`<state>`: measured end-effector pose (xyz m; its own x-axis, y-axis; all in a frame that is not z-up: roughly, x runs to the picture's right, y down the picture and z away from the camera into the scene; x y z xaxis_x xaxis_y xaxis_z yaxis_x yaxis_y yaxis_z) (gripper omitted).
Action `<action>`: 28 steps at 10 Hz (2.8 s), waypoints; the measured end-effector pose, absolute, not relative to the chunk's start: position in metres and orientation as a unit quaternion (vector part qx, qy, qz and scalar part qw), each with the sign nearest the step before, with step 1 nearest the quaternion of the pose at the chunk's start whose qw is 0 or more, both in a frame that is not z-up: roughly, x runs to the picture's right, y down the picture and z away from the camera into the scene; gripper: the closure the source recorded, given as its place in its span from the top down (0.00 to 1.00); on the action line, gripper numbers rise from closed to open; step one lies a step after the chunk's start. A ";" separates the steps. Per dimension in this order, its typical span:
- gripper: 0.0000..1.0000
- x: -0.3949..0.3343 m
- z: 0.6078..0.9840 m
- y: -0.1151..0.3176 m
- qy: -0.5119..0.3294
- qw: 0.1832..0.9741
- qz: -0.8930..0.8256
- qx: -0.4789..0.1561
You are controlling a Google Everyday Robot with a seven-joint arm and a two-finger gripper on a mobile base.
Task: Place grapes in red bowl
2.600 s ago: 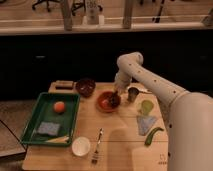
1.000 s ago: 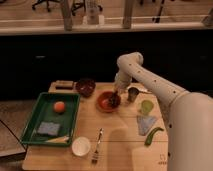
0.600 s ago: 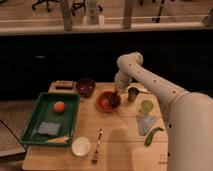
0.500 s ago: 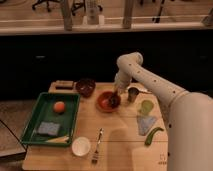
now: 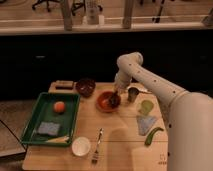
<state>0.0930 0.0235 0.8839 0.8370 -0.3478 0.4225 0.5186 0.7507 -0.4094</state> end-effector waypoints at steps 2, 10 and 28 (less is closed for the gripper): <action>0.06 0.093 0.884 0.023 -0.162 0.921 -0.237 -0.263; 0.06 0.094 0.884 0.024 -0.163 0.920 -0.241 -0.263; 0.06 0.094 0.884 0.023 -0.166 0.918 -0.251 -0.260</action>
<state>0.0942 0.0232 0.8841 0.8193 -0.3739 0.4347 0.5463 0.7391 -0.3941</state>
